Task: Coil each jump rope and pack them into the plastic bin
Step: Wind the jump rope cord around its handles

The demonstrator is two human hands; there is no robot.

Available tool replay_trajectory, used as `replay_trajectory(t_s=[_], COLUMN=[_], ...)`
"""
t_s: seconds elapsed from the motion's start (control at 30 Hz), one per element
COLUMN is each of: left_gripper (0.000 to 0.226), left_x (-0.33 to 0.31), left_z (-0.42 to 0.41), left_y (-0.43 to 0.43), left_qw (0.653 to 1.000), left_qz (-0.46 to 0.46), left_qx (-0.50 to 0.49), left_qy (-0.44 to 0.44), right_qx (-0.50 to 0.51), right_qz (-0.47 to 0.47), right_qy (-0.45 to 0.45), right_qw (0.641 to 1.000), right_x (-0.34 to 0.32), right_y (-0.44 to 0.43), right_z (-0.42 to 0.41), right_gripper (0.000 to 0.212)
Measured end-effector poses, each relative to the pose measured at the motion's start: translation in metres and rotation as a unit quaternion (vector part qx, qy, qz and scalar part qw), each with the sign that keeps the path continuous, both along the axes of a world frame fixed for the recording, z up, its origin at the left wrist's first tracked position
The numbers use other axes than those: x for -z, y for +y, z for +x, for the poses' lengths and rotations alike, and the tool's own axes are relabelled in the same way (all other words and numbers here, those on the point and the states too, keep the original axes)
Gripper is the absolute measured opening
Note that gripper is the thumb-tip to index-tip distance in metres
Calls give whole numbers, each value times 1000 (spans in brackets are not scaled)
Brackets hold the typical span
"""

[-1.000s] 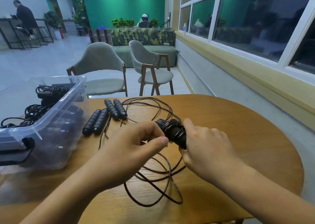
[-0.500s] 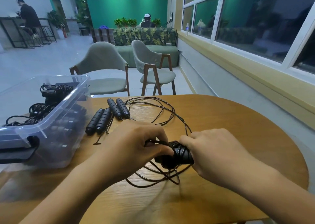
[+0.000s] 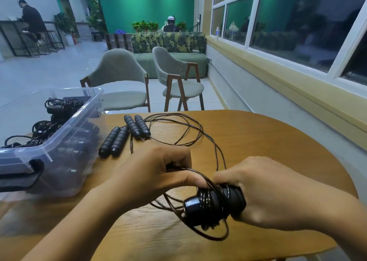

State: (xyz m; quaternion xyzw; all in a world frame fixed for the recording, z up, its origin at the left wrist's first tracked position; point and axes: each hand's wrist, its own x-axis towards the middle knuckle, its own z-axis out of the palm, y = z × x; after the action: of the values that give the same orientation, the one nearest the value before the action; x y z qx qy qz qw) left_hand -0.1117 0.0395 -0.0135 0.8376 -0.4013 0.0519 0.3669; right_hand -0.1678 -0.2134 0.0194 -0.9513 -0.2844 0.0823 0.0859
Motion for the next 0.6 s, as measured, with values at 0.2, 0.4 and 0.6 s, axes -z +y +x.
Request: replay_trajectory(t_s=[0.2,0.4,0.6], left_gripper=[47,41,34], left_x=[0,4,8], left_z=[1,-2,-9], left_y=[-2,-13,-24], left_qw=[987,986,992], left_qz=[85,80,62], left_qx=[-39,0,-15], left_qy=[-133,-145,-107], right_qx=[-2,-23,-27], right_qz=[-127,-26,153], right_qy=[-140,16,99], right_qw=[982,999,983], right_x=[6,-4,-4], right_y=[2,2,-3], right_z=[-7,-13,-5], right_gripper=[14,20,20])
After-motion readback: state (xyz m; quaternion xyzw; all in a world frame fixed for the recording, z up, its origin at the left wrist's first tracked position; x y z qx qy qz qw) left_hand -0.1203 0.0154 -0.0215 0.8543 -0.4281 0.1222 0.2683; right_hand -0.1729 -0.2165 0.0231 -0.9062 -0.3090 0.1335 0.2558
